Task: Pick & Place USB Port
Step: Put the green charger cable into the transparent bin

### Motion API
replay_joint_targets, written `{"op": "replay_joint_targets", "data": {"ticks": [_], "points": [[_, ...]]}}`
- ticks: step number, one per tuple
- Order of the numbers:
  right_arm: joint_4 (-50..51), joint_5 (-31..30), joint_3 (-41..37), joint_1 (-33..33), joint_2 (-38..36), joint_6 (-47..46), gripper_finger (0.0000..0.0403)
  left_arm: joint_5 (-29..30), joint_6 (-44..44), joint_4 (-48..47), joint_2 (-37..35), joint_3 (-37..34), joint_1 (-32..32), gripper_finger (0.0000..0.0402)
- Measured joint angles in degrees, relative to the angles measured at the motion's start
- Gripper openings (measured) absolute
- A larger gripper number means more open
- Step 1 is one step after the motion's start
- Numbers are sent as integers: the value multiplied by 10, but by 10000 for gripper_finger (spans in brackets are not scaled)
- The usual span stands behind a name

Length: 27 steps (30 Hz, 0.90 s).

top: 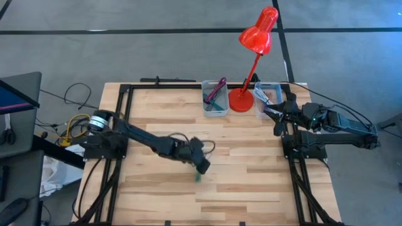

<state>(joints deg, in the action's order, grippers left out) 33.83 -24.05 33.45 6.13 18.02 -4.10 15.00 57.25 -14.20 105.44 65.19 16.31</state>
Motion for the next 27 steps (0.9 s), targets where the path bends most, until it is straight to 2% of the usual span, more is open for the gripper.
{"op": "replay_joint_targets", "data": {"ticks": [3, 7, 11, 14, 17, 23, 27], "points": [[0, 0, 0, 0, 0, 0, 124, 36, -88, 22, -43, 0, -18, 7], [0, 9, 0, 0, 4, 2, 124, 81, -225, 99, -93, 2, -39, 7], [-10, 65, 0, -1, 24, 12, 124, 84, -363, 180, -117, 3, -64, 7], [-37, 97, 0, -1, 53, 24, 124, 80, -433, 216, -122, 3, -93, 7], [-82, 124, 0, -1, 87, 48, 124, 47, -482, 261, -122, 3, -127, 7], [-192, 154, 0, -1, 165, 103, 124, -61, -541, 331, -119, 3, -189, 7], [-255, 178, 0, 1, 224, 118, 124, -93, -545, 338, -119, 3, -217, 7]]}}
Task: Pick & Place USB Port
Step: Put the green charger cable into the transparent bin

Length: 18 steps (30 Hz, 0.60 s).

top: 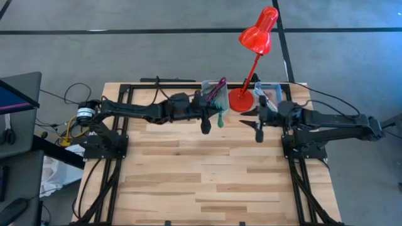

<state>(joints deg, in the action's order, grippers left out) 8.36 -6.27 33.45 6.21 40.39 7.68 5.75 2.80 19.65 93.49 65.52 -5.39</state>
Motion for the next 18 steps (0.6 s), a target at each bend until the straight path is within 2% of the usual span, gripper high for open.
{"op": "replay_joint_targets", "data": {"ticks": [7, 12, 15, 18], "points": [[-113, 22, 0, 11, 100, 4, 124, -55, -11, 49, 0, 0, -9, 7], [-194, 58, 0, 20, 165, -1, 129, -57, -11, 48, 0, 0, -6, 7], [-236, 92, 0, 24, 192, -27, 141, -57, -11, 48, 0, 0, -6, 7], [-255, 98, 0, 26, 211, -30, 157, -57, -11, 49, 0, 0, -6, 7]]}}
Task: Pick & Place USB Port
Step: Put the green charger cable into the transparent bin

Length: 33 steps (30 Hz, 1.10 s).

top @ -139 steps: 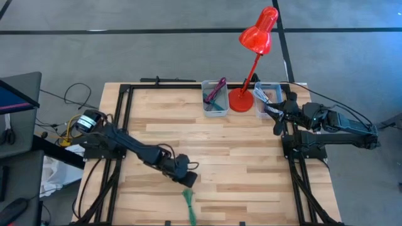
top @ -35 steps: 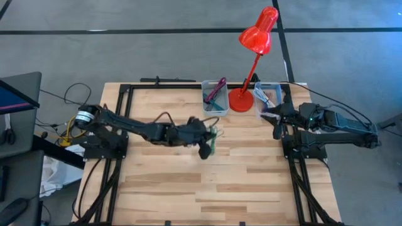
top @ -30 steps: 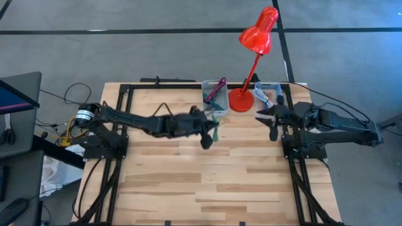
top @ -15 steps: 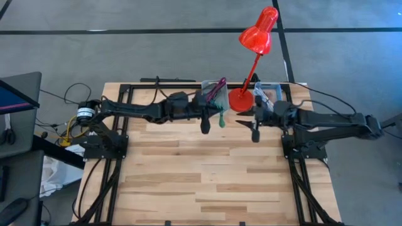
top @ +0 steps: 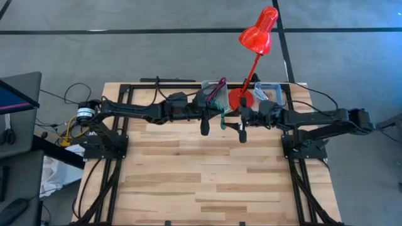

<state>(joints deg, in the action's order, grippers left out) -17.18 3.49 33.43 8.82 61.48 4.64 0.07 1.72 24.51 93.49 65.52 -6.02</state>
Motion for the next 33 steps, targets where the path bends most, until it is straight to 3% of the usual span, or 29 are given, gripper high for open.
{"op": "replay_joint_targets", "data": {"ticks": [8, 11, 17, 33], "points": [[-66, 8, 0, 0, 45, -8, 170, 1, 0, 0, 0, 0, 1, 7], [-84, 7, 0, 3, 53, -1, 132, 1, 0, 0, 0, -1, 1, 7], [-83, 4, 0, 12, 52, 15, 19, 0, 2, 4, 0, -10, 1, 7], [-64, -5, 0, 24, 35, 38, 14, 40, 0, 0, -2, -16, 0, 42]]}}
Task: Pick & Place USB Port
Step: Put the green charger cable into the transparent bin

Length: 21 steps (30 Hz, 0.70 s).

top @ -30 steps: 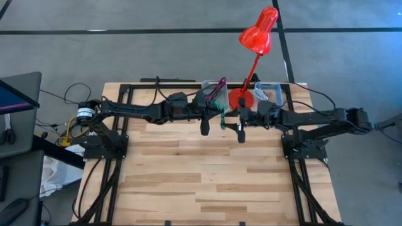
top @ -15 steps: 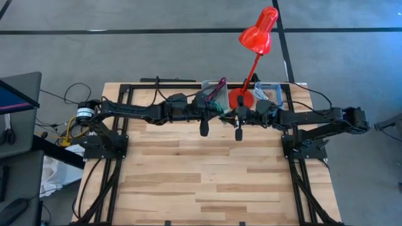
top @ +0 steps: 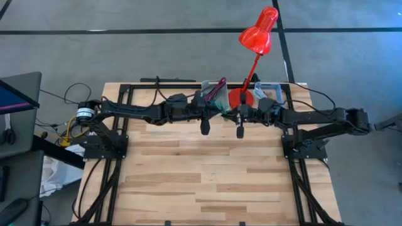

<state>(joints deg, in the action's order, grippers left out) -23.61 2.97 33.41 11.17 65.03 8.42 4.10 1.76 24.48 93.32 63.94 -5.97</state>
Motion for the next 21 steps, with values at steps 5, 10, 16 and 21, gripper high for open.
{"op": "replay_joint_targets", "data": {"ticks": [5, 10, 16, 21], "points": [[46, 0, 0, 21, -45, 6, 14, 4, -1, -7, -4, 0, -3, 45], [123, -19, 0, 56, -99, 13, 13, 9, -17, -55, -31, 0, -2, 42], [236, -73, 1, 101, -159, 21, 13, 66, -15, -193, -97, 0, -2, 42], [312, -110, 1, 148, -192, 12, 12, 85, 1, -220, -153, -34, 1, 36]]}}
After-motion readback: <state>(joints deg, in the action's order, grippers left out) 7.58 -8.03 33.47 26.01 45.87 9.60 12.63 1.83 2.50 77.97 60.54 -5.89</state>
